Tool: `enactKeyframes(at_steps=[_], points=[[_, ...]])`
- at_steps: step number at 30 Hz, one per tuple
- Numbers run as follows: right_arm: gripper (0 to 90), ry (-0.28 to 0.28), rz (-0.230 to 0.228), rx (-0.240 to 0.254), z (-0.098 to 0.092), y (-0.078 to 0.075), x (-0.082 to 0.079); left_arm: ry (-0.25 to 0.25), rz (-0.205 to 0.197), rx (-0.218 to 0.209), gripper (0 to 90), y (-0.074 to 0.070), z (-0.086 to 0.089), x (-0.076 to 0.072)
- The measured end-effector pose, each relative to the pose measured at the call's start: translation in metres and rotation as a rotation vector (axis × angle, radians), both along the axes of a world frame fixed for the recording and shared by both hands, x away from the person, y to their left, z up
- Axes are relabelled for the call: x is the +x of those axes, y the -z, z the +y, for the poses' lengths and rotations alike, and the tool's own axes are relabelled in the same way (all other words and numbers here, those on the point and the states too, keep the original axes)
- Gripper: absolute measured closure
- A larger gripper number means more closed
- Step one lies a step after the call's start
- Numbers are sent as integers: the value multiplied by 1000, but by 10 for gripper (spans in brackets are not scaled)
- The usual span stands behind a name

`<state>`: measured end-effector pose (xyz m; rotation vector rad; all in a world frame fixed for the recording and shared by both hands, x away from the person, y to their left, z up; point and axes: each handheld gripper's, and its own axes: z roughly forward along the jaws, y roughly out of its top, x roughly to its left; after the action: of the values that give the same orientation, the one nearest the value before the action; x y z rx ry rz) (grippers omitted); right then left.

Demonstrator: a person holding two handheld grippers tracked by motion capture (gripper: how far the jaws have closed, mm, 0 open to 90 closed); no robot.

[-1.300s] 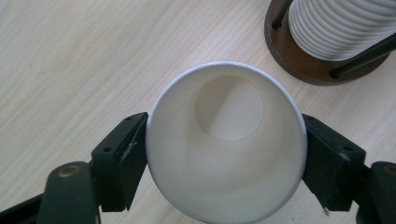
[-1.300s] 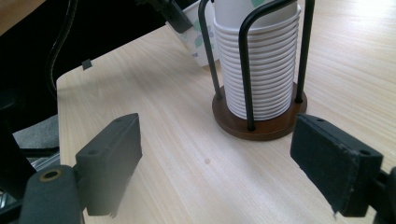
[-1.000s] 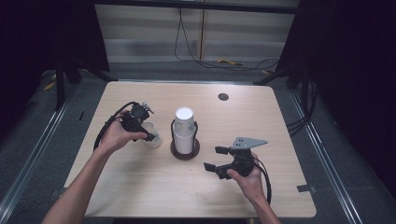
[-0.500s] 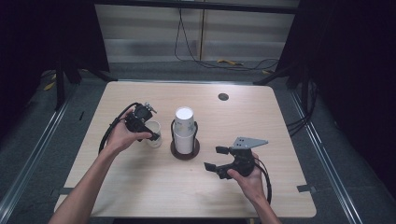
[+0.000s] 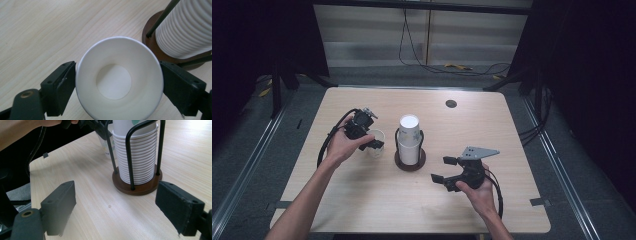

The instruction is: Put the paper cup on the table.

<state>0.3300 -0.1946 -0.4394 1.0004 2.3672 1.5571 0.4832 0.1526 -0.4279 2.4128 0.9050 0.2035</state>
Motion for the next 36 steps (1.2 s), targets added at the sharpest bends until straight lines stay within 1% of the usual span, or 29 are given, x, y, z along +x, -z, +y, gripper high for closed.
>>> enactKeyframes(at_steps=[2, 5, 6, 8, 11, 12, 14, 15, 16, 17, 19, 20, 22, 24, 25, 27, 30, 33, 36], points=[[163, -1, 0, -1, 0, 0, 0, 9, -3, -17, 164, 0, 2, -1], [163, -3, 1, -3, 1, 0, 0, 4, -15, -31, 164, 1, 4, -1], [163, -4, 1, -3, 1, 0, 0, 1, -14, -39, 164, 1, 4, -2], [163, -4, 1, -2, 1, 0, 0, 5, -27, -57, 164, -1, 6, -3], [163, -3, 1, -2, 1, 0, 0, -8, -54, -98, 163, -5, 9, -4], [163, -3, 2, -3, 1, 1, 0, -9, -56, -117, 163, -6, 10, -4], [163, -3, 2, -2, 1, 1, 0, -5, -34, -151, 163, -6, 12, -3], [163, -2, 2, -3, 1, 0, 0, -12, -40, -144, 167, -7, 13, -3], [163, -2, 2, -2, 1, 0, 0, -25, -62, -133, 173, -7, 14, -4], [163, -2, 1, -3, 1, 0, 0, -38, -72, -132, 172, -7, 15, -5], [163, 1, 1, 0, 0, 0, 0, -30, -65, -146, 173, -7, 16, -6], [163, 1, 1, 0, 0, 0, 0, -29, -74, -155, 173, -8, 17, -7], [163, 1, 0, -2, 0, 0, 0, -43, -93, -155, 173, -9, 16, -11], [163, 1, 3, -1, 0, 1, 0, -24, -120, -147, 173, -11, 16, -14], [163, 1, 4, -2, 0, 1, 0, -18, -136, -155, 173, -12, 16, -17], [163, 1, 3, -2, 0, 1, 0, -22, -145, -172, 173, -12, 16, -20], [163, 2, 4, -4, 0, 1, 0, -20, -165, -172, 173, -13, 18, -23], [163, 3, 4, -5, 0, 1, 0, -22, -169, -208, 173, -16, 21, -27], [163, 4, 4, -5, 0, 1, 0, -20, -168, -222, 180, -17, 22, -32]])
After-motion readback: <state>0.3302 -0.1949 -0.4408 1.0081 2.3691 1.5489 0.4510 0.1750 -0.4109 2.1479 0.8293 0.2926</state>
